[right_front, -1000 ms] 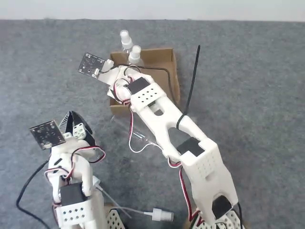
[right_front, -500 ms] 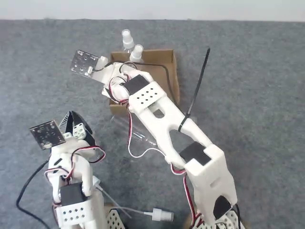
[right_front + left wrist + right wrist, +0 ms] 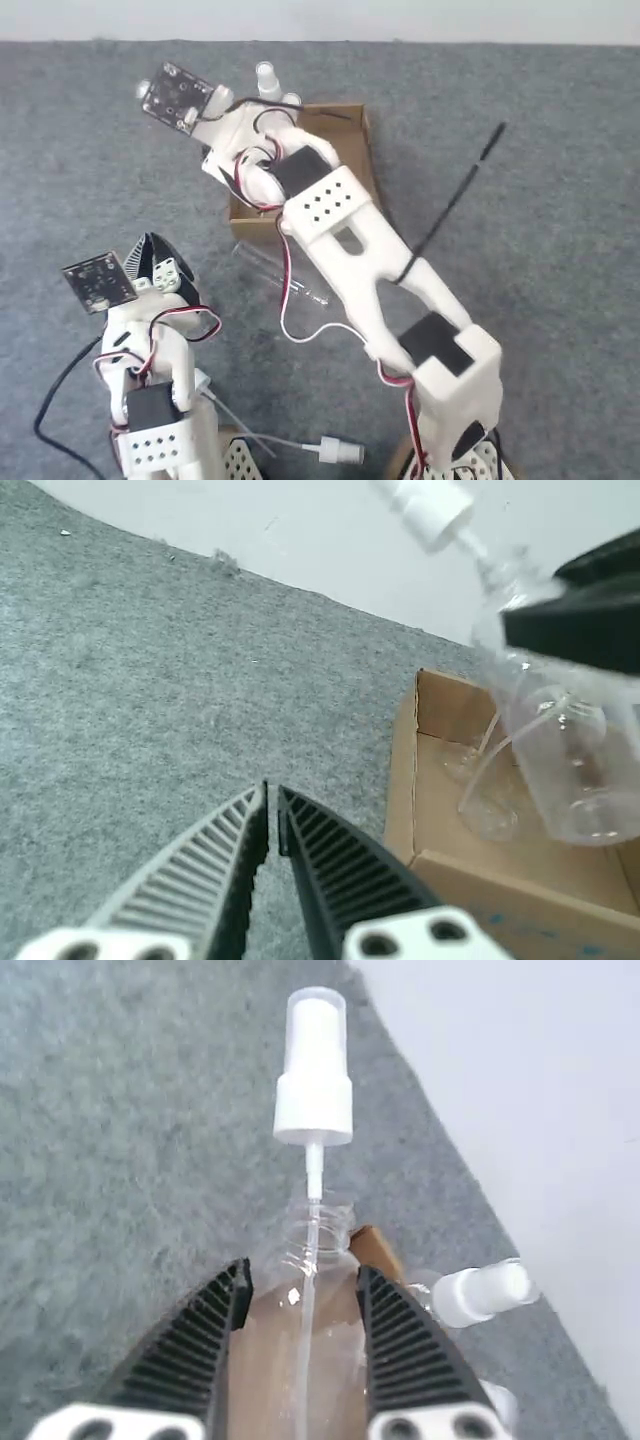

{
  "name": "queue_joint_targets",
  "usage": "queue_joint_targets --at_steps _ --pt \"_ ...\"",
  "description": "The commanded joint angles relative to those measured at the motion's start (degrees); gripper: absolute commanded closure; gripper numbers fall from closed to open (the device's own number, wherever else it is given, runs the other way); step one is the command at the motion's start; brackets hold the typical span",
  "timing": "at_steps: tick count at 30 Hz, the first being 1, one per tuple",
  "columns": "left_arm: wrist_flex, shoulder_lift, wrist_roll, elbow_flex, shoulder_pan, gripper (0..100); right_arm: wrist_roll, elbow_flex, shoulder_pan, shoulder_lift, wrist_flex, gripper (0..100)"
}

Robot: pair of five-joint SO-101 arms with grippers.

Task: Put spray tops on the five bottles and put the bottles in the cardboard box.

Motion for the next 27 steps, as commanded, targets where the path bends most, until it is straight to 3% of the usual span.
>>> queue_joint_targets --at_steps 1,6,15,27 --pt "-1.7 -0.7 -0.4 -0.7 -0.4 99 -3.1 -1.7 -0.5 -10.3 1.6 99.2" --pt "-1.7 -0.7 -0.4 -0.7 -0.4 99 -6.9 -1.7 -0.3 -20.6 5.0 99.2" --pt "-1.7 -0.7 -0.4 -0.7 -0.4 99 -6.9 -1.0 -0.2 -36.3 7.1 99.2" --pt "-1.7 -0.7 -0.4 -0.7 -0.4 99 -6.3 15.5 -0.4 -47.9 7.8 99.2"
